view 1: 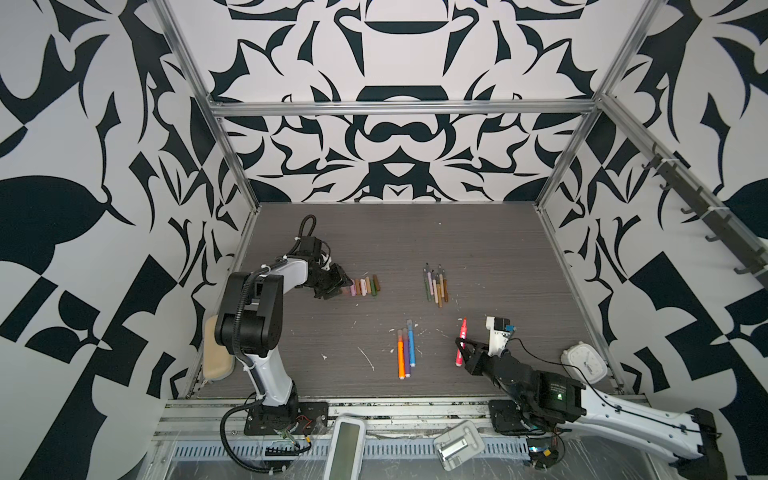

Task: Open the pen caps
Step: 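Set the pink cap beside the cap row and open the left gripper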

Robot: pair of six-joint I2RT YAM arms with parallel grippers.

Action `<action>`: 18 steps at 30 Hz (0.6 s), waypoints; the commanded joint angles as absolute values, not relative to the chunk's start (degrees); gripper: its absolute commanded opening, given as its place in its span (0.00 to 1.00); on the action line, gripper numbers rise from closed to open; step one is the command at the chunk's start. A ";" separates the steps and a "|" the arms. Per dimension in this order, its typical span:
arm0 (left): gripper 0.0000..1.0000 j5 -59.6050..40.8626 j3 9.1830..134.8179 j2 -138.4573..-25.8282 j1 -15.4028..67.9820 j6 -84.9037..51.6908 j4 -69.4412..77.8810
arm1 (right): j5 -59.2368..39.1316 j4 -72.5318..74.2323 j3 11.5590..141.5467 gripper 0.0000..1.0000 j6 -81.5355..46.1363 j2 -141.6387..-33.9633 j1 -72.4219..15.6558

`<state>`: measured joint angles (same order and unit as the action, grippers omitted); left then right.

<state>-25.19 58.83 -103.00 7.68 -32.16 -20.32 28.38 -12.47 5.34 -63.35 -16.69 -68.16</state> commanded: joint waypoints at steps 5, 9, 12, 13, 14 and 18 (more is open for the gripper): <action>0.52 -27.38 59.28 -103.78 7.65 -32.86 -19.47 | 29.73 -14.59 5.29 0.00 -64.06 -17.12 -67.97; 0.52 -28.63 59.87 -104.88 7.65 -33.13 -19.13 | 29.88 -14.51 5.33 0.00 -64.12 -17.17 -67.96; 0.52 -29.40 59.87 -105.39 7.65 -33.05 -19.01 | 29.97 -14.50 5.39 0.00 -64.24 -17.31 -67.95; 0.52 -29.57 59.88 -105.46 7.65 -33.05 -18.92 | 29.92 -14.50 5.41 0.00 -64.22 -17.31 -67.95; 0.52 -29.87 59.91 -105.62 7.67 -33.05 -18.81 | 29.93 -14.49 5.39 0.00 -64.18 -17.40 -67.97; 0.52 -30.55 59.99 -106.30 7.65 -33.18 -18.59 | 29.95 -14.50 5.36 0.00 -64.31 -17.49 -67.98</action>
